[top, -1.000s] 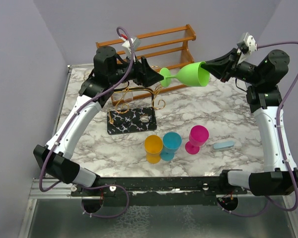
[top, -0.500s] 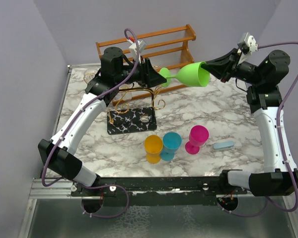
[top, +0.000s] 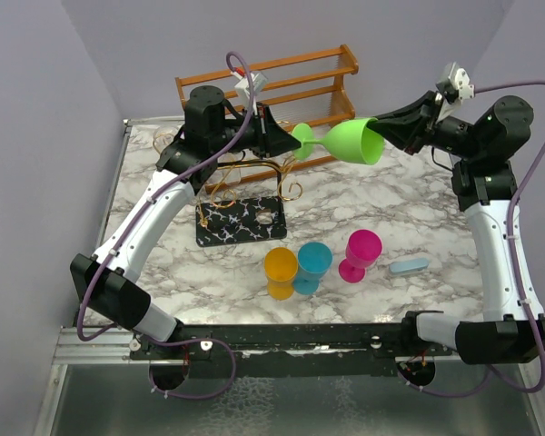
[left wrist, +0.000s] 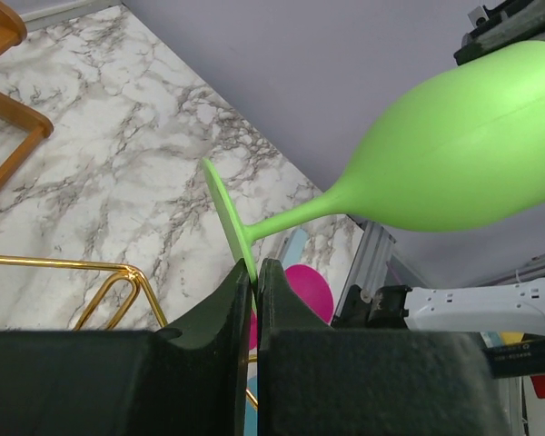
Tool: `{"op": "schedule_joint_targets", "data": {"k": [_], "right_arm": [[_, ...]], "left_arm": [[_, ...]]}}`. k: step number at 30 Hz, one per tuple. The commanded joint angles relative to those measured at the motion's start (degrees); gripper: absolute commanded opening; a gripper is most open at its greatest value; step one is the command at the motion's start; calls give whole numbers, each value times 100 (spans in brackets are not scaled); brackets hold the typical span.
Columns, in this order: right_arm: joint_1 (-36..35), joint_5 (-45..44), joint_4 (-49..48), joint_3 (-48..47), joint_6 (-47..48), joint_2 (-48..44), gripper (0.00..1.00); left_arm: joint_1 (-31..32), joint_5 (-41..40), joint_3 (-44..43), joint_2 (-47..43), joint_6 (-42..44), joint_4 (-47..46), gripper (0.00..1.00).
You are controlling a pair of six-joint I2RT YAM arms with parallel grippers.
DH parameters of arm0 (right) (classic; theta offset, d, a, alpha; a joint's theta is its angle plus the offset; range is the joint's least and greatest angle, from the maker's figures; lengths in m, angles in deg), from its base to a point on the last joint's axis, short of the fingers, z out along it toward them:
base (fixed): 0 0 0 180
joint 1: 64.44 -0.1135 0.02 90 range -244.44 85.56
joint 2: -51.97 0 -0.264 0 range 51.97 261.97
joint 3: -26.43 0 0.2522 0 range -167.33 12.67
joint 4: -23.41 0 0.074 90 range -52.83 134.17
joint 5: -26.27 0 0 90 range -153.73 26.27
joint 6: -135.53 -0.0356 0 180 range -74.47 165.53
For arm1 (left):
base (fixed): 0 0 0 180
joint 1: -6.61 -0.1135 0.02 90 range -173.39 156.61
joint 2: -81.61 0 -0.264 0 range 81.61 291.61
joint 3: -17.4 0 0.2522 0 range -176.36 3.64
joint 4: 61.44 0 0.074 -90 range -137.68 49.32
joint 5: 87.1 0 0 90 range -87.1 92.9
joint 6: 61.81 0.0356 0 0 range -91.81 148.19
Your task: Place the wine glass upside down on the wine glass rack
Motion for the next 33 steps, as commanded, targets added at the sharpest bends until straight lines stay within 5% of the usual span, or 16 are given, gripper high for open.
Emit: {"op": "schedule_joint_targets", "data": {"k": [1,7,16,23,33], "right_arm": [[-8,66,-131,93,-7,-105,9],[-8,25,-89,126,64,-118,13],[-7,-64,184,45,332,-162,51],[-8,-128,504,-72,673,-194,86],[-8,-776,1256,-113,1662,-237,96]], "left_arm": [[36,161,18,-67,92,-182,0],[36,55,18,-166,238,-134,0],[-64,-1135,-69,-429,944,353,0],[-481,-1163,-7,-536,809,362,0],[-826,-1702,-55,-835,1390,458,0]]}}
